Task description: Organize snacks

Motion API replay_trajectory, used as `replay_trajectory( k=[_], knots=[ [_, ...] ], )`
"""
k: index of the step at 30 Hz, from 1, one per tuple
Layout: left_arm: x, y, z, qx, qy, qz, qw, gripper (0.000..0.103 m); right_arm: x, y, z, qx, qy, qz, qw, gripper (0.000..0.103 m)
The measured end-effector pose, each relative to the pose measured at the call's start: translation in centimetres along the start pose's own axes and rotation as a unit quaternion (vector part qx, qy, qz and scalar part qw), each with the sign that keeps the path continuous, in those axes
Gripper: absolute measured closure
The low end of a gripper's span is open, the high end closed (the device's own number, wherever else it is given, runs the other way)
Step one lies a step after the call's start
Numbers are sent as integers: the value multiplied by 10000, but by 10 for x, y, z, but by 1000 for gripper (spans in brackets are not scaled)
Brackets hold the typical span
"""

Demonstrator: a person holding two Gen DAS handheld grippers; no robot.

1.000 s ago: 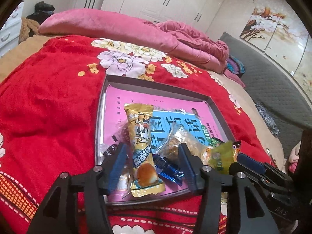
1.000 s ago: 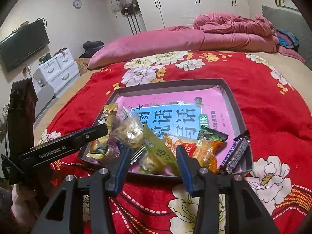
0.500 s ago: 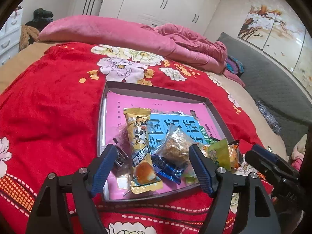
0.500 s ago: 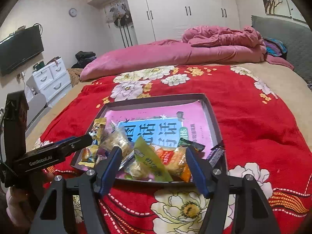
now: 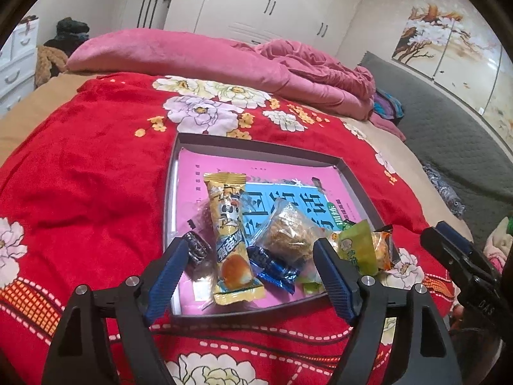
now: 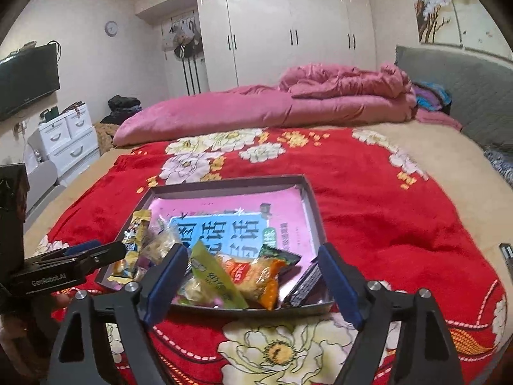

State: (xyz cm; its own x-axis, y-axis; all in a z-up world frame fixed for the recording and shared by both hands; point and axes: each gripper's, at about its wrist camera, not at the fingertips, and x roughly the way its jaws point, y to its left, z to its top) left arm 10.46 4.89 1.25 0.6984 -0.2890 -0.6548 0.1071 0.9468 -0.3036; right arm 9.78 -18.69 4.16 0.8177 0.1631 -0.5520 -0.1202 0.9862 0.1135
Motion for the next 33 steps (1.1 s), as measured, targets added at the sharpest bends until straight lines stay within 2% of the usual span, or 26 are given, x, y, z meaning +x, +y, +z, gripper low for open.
replay_trajectory(
  k=[3,7,14,26,33],
  knots=[
    [-6,-3,-4,44,-15,48,10000,22,-6,2,-1,-90,-80,-70,9999,12],
    [-15,-9,-12,8,23,73,10000,21,-11,3,-4,-106,-62,-27,9999,11],
    [-28,-25,-30,-5,141,297,9995,21,-19,-3,-18,-74,173,52,9998,6],
    [-37,-39,-59,2,511,436,9977,21,-35,-12,-52,-85,580,64,9983,6],
    [-43,-42,-66,79,528,520,9972,21,-41,-9,-53,-131,560,132,9983,6]
  ],
)
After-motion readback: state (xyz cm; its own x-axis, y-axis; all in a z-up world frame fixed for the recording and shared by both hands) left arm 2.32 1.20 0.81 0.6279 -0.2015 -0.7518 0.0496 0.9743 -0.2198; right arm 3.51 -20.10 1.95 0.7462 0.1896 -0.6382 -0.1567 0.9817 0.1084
